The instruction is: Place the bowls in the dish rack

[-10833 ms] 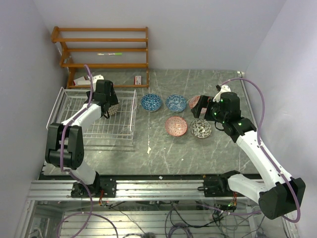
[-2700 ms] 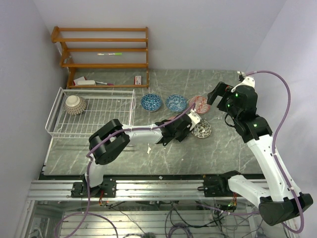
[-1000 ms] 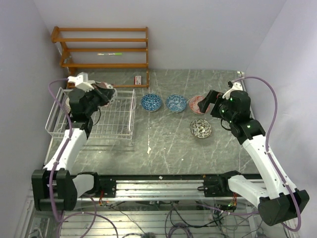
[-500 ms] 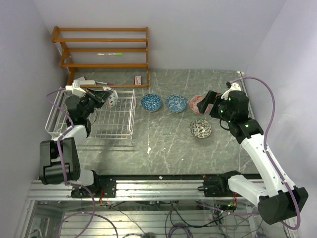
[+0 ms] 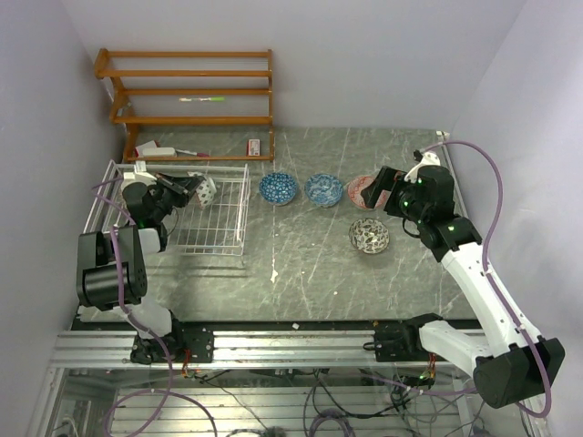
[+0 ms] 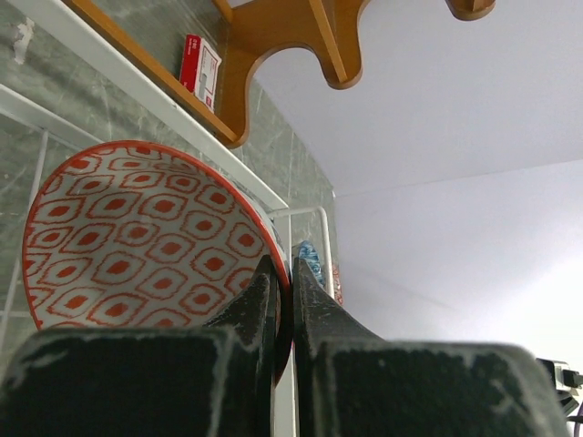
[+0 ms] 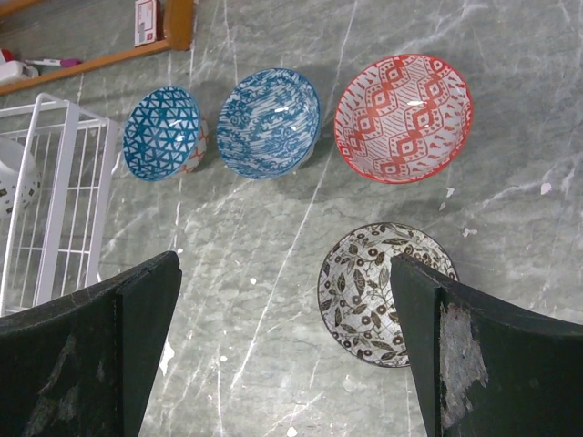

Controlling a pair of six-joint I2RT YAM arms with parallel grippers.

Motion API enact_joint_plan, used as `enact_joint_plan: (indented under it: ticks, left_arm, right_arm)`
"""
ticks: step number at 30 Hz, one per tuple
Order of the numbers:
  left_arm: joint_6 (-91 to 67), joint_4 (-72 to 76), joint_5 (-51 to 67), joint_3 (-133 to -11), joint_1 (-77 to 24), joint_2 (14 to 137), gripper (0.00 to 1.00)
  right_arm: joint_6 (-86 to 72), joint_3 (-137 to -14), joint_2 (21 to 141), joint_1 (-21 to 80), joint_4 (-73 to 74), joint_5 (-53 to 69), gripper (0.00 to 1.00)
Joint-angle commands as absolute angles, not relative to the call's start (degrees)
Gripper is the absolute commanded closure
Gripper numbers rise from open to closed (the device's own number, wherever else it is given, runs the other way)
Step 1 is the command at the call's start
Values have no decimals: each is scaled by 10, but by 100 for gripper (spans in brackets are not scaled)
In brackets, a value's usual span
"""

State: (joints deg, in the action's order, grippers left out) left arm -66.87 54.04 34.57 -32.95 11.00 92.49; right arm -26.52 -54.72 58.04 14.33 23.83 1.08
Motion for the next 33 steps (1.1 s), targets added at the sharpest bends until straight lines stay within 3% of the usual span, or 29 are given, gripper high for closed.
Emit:
enact_joint_plan:
  ticks: [1, 9, 14, 23, 33]
  left_arm:
    - [-650, 546, 348, -340, 124, 941, 93]
    - [-698, 656, 381, -319, 156, 1035, 92]
    - [-702, 675, 391, -308, 170, 1062, 79]
    - [-587, 461, 352, -341, 173, 996, 62]
    - [-536, 366, 325, -365, 174, 988, 56]
  right_arm:
    - [-254, -543, 584, 139, 225, 11, 1]
    - [-251, -543, 587, 140, 223, 11, 1]
    - [-248, -540, 591, 140, 222, 10, 0]
    - [-249, -535, 593, 140, 217, 11, 0]
    - [-246, -532, 597, 140, 214, 13, 0]
